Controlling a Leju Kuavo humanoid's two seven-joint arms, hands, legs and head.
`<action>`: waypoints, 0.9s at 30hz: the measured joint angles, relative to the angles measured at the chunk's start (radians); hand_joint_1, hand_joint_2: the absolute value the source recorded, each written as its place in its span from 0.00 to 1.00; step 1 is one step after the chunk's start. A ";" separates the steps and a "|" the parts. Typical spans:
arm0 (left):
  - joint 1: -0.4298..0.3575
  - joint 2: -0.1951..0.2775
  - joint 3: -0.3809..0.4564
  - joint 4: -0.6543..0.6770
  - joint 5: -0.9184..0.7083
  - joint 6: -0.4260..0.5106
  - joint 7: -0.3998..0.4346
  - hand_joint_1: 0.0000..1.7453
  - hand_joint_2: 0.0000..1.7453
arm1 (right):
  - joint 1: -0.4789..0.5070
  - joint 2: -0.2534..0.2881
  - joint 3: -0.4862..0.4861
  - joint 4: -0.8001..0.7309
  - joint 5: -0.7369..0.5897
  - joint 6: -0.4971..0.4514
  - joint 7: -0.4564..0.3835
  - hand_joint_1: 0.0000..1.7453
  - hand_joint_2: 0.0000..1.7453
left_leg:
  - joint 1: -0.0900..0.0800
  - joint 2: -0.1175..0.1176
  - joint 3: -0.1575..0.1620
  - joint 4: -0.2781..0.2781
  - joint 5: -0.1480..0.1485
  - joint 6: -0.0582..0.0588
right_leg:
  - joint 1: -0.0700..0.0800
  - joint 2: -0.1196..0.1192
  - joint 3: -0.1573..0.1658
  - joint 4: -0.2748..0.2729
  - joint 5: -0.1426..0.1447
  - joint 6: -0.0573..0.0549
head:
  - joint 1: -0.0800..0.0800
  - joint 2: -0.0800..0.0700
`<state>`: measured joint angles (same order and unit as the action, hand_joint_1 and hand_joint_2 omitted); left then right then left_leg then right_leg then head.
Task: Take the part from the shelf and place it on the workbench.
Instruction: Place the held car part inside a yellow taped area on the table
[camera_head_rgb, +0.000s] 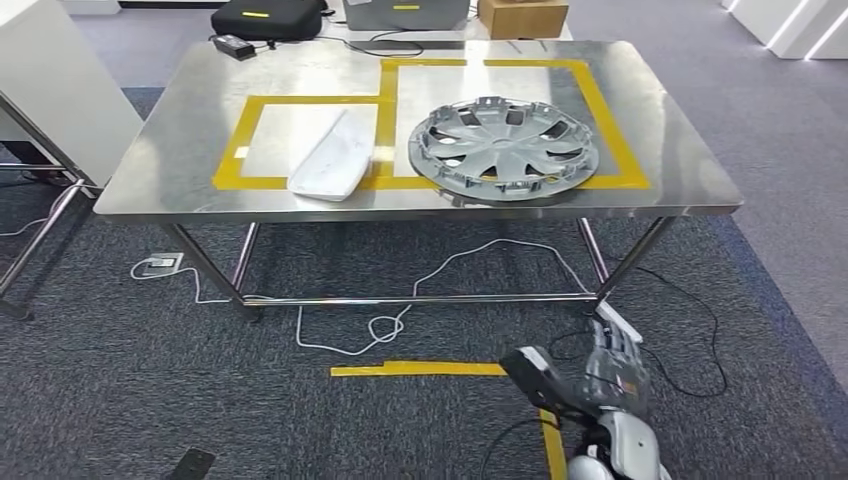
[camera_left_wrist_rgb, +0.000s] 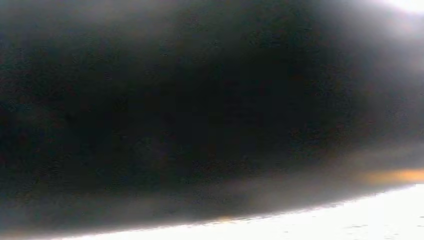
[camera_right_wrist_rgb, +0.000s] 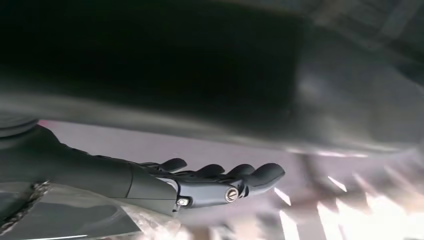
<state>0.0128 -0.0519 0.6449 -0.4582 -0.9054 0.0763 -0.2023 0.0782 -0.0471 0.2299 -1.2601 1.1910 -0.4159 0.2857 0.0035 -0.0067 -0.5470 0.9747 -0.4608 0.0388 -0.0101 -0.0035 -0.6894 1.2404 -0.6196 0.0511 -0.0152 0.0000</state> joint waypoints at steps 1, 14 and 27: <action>0.003 -0.003 0.007 -0.004 -0.008 -0.002 -0.001 0.00 0.00 | 0.037 0.005 -0.038 0.017 -0.046 -0.006 -0.017 0.00 0.00 | -0.003 0.000 -0.015 0.001 0.011 0.000 | 0.000 0.000 0.003 0.034 0.001 -0.001 | 0.000 0.000; -0.123 -0.187 -0.098 0.076 -0.048 0.195 0.023 0.00 0.00 | 0.105 0.192 -0.586 0.545 -0.267 0.097 -0.117 0.00 0.00 | -0.006 0.000 -0.130 0.180 -0.099 -0.053 | 0.007 -0.004 0.200 -0.301 0.121 -0.067 | -0.004 0.000; -0.117 -0.175 -0.189 0.093 -0.051 0.174 0.018 0.00 0.00 | 0.073 0.271 -0.837 0.642 -0.310 0.273 -0.001 0.00 0.00 | -0.006 0.007 0.089 -0.029 -0.046 -0.004 | 0.005 -0.005 0.061 -0.221 0.161 -0.016 | -0.002 0.000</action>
<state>-0.1046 -0.2267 0.4557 -0.3655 -0.9566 0.2501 -0.1840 0.1512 0.2235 -0.6071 -0.6182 0.8815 -0.1430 0.2849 -0.0029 0.0006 -0.4582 0.9459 -0.5067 0.0347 -0.0050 -0.0085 -0.6285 1.0190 -0.4589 0.0346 -0.0168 0.0000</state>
